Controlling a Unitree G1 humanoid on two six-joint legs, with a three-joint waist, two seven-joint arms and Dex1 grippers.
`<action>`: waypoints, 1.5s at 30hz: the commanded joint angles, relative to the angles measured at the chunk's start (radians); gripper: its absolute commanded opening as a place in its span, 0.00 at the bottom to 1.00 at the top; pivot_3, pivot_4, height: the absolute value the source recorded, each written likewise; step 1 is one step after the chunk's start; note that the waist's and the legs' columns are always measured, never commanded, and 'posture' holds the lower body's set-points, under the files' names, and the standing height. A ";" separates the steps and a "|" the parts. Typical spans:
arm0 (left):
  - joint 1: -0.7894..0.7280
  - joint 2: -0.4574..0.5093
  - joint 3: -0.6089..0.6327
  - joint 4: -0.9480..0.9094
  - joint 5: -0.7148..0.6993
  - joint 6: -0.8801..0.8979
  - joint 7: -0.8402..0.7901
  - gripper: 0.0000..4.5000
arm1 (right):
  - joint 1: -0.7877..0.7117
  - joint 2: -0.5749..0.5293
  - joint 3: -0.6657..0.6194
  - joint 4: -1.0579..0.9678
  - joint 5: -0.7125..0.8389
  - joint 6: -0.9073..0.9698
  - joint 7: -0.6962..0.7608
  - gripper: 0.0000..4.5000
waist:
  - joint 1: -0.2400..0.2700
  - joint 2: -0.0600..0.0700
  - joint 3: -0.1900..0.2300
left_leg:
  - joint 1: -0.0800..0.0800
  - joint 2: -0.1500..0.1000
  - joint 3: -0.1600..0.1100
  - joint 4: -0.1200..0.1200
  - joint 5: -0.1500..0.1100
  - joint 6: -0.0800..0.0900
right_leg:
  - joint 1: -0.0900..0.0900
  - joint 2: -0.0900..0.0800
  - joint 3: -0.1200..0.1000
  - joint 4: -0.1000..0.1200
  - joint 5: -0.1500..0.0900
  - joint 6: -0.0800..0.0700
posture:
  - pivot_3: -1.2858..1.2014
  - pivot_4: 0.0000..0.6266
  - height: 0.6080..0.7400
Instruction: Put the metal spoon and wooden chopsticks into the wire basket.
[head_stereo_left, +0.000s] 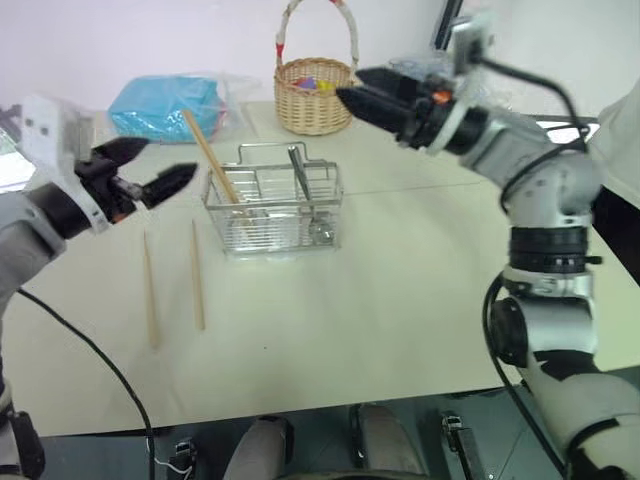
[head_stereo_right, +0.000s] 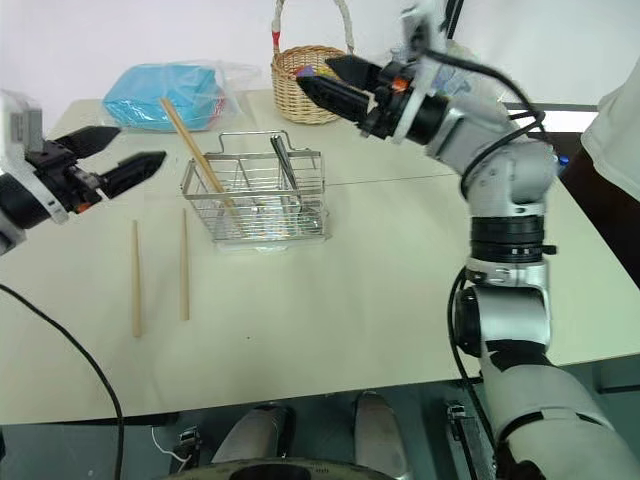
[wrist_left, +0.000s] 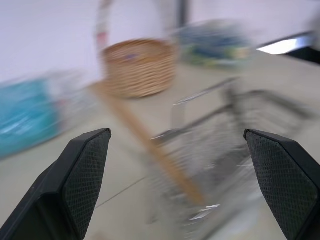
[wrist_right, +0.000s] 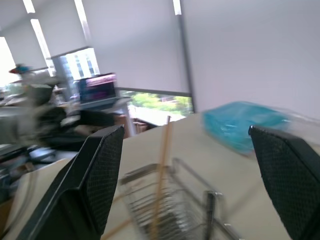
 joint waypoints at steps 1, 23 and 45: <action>-0.082 -0.056 0.061 0.114 0.068 0.205 0.264 1.00 | 0.056 -0.073 -0.033 -0.208 0.172 0.114 0.102 0.90 | 0.003 -0.001 -0.001 | 0.000 0.000 0.000 0.000 0.000 0.001 | 0.001 0.000 0.000 0.000 0.000 0.000 | 0.52 0.24 1.00; -0.257 -0.318 -0.114 0.680 0.458 0.241 0.307 1.00 | 0.463 -0.168 -0.054 -0.551 0.379 0.216 -0.104 0.90 | 0.026 -0.006 -0.004 | 0.000 -0.001 0.000 0.006 -0.001 0.000 | 0.001 -0.002 -0.002 0.000 0.000 0.000 | 0.52 0.24 1.00; -0.397 -0.369 0.057 0.747 0.531 -0.089 0.286 0.01 | 0.495 -0.203 -0.045 -0.523 0.381 0.169 -0.131 0.92 | 0.047 -0.008 -0.005 | -0.001 -0.004 -0.001 0.008 -0.001 0.000 | 0.003 -0.005 -0.005 0.000 0.000 0.001 | 0.52 0.24 1.00</action>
